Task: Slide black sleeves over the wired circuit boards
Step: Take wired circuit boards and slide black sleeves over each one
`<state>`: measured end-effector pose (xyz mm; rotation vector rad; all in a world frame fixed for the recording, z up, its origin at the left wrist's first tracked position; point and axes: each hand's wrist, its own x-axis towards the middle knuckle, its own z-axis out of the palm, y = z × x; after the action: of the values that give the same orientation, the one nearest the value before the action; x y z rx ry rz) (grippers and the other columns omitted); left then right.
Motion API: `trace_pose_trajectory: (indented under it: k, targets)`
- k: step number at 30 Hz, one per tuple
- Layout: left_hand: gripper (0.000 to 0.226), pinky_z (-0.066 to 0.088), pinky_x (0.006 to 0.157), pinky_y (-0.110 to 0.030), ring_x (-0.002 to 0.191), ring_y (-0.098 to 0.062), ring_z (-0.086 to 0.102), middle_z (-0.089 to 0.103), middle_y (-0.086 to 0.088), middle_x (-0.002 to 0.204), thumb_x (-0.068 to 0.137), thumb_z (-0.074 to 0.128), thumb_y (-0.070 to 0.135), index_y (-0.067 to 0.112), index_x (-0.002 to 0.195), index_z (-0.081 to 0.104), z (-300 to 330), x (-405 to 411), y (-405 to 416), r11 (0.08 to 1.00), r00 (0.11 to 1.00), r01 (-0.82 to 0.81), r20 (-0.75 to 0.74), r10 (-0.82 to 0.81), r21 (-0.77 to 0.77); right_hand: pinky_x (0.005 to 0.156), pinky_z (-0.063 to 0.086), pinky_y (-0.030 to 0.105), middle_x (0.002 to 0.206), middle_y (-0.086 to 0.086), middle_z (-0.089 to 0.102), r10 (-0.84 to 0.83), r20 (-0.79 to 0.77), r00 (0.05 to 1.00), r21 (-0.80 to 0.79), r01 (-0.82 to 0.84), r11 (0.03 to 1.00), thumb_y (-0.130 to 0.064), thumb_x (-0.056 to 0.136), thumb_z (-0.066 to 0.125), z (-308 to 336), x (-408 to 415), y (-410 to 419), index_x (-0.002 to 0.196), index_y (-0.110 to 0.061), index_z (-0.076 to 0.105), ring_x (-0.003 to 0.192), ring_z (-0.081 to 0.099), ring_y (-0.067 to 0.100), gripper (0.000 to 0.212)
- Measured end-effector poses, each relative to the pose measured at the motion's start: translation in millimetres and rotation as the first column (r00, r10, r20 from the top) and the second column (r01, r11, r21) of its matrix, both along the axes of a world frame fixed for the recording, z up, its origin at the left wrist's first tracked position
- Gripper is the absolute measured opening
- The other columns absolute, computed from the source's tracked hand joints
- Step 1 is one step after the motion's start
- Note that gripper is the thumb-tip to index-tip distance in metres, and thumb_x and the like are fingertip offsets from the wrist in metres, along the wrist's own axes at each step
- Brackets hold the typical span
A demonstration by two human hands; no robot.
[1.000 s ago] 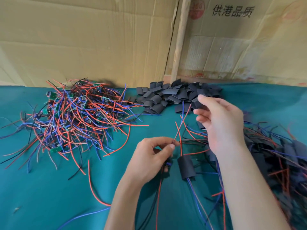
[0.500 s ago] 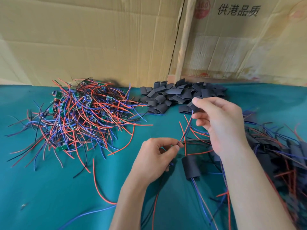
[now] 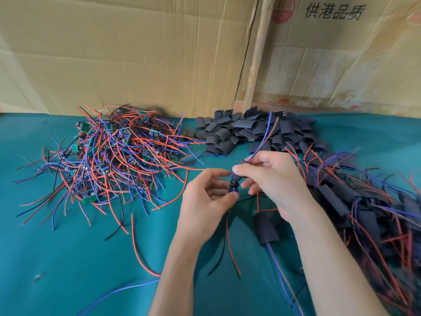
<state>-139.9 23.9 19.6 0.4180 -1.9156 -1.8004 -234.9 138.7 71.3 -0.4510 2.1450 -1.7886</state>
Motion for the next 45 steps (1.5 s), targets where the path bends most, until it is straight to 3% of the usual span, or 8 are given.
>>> trace_pose_trajectory:
  k: [11,19,28,32,36,39,42,45]
  targets:
    - [0.029,0.061,0.075,-0.039,0.078,-0.015,0.074,0.077,0.004,0.084,0.075,0.079,-0.008,0.020,0.082,0.071,0,1,-3,0.985,0.996,-0.092,-0.015,0.091,-0.143,0.049,0.052,0.027,0.074,0.013,0.073,0.068,0.056,0.996,0.049,-0.071,0.996,-0.011,0.078,0.084,0,-2,4,0.079,-0.005,0.070,0.055,0.068,0.021,0.014]
    - [0.022,0.049,0.061,-0.020,0.062,-0.008,0.065,0.069,0.007,0.075,0.076,0.083,0.002,0.019,0.080,0.068,0,2,-1,0.965,0.975,-0.221,-0.039,0.218,-0.144,0.050,0.051,0.025,0.073,0.010,0.075,0.153,0.103,0.983,0.065,-0.161,0.985,-0.008,0.082,0.078,0,3,0,0.079,-0.006,0.074,0.058,0.067,0.020,0.005]
    - [0.006,0.051,0.056,-0.028,0.060,-0.014,0.063,0.071,0.000,0.069,0.076,0.075,0.020,0.018,0.079,0.071,5,3,1,0.981,0.988,-0.152,-0.033,0.149,-0.123,0.049,0.049,0.025,0.070,0.007,0.073,0.202,0.143,0.969,0.038,-0.209,0.977,-0.007,0.088,0.070,8,14,-2,0.091,0.001,0.072,0.056,0.067,0.019,0.010]
    - [0.005,0.049,0.059,-0.025,0.069,-0.023,0.067,0.072,0.000,0.073,0.082,0.075,0.023,0.020,0.079,0.072,8,3,-2,0.990,0.990,-0.140,0.005,0.140,-0.018,0.041,0.030,0.021,0.061,0.003,0.067,0.118,0.007,0.993,0.235,-0.116,0.965,-0.024,0.080,0.072,28,0,35,0.087,-0.007,0.075,0.042,0.045,0.013,0.019]
    - [0.017,0.047,0.064,-0.022,0.060,-0.003,0.058,0.069,0.008,0.071,0.084,0.063,0.006,0.020,0.080,0.072,3,4,-12,0.871,0.872,-0.470,0.080,0.483,-0.143,0.065,0.050,0.028,0.065,-0.013,0.073,0.165,-0.244,0.956,0.745,0.076,0.662,-0.079,0.041,0.067,68,-16,101,0.086,-0.043,0.076,0.058,0.064,0.003,0.058]
    - [0.019,0.052,0.068,-0.031,0.063,-0.012,0.061,0.068,0.008,0.073,0.082,0.058,0.005,0.019,0.084,0.071,6,6,-15,0.816,0.812,-0.562,0.099,0.576,-0.137,0.079,0.053,0.037,0.079,-0.012,0.074,-0.005,-0.402,0.916,0.664,0.295,0.687,-0.106,0.023,0.056,77,-46,142,0.083,-0.047,0.072,0.086,0.071,0.021,0.085]
    - [0.019,0.057,0.076,-0.039,0.072,-0.022,0.067,0.069,0.004,0.079,0.081,0.057,0.003,0.015,0.088,0.070,7,7,-15,0.802,0.796,-0.580,0.113,0.595,-0.140,0.068,0.055,0.036,0.072,-0.023,0.070,0.006,-0.597,0.802,0.504,0.369,0.781,-0.079,0.056,0.058,87,-34,104,0.086,-0.053,0.066,0.078,0.070,0.002,0.041]
    - [0.019,0.054,0.079,-0.041,0.076,-0.025,0.066,0.068,0.000,0.080,0.081,0.054,0.000,0.013,0.089,0.065,7,7,-14,0.788,0.781,-0.601,0.111,0.615,-0.135,0.059,0.048,0.020,0.073,-0.033,0.068,0.261,-0.619,0.741,0.532,0.150,0.834,-0.056,0.066,0.061,60,1,6,0.089,-0.044,0.068,0.072,0.063,-0.013,0.026]
